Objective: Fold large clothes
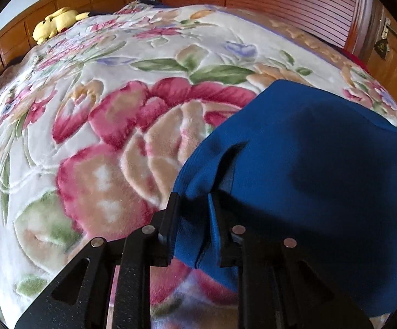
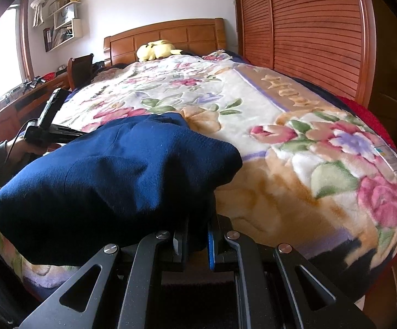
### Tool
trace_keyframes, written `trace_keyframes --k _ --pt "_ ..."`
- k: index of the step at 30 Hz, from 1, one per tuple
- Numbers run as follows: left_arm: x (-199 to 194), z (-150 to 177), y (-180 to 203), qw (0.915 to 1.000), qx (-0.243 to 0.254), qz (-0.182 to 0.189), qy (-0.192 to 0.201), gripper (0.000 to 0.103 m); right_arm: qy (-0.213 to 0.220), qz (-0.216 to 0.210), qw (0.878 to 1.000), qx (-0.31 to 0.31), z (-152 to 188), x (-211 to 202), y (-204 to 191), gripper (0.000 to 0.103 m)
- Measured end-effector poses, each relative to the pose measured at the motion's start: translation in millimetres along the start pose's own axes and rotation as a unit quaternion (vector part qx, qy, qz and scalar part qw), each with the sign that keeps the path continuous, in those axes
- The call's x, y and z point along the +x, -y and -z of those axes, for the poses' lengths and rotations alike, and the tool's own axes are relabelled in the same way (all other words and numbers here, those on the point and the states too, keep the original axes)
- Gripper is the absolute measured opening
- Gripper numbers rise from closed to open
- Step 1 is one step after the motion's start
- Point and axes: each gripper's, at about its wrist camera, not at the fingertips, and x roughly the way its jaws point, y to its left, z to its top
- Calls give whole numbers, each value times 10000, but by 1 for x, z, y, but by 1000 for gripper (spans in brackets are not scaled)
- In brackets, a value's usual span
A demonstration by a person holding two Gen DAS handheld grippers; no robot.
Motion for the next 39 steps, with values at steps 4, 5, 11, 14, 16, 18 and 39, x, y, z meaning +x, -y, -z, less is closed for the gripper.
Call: trace_keyframes --k 4,5,11,14,16,18,39 --pt "9 -6 -12 9989 -257 352 -159 21 3 -11 10000 -11 1 0 0 10" --pt "10 -6 -14 9985 -296 428 -140 21 8 -10 10000 -6 1 0 0 10" --pt "-2 -4 -6 9991 -90 404 -38 8 135 17 9999 60 4 -3 0 10" --pt "-26 -7 -1 9992 64 290 261 6 282 19 9995 165 2 -7 1 10" --pt "-47 -12 2 9982 77 301 522 6 419 15 9989 209 -1 -11 2 9" --pt "-67 -19 9 9966 126 326 743 6 497 5 9985 234 -2 -13 2 9" --pt "-62 -226 333 9667 1551 1367 1508 6 1286 2291 9645 251 -27 -129 233 9"
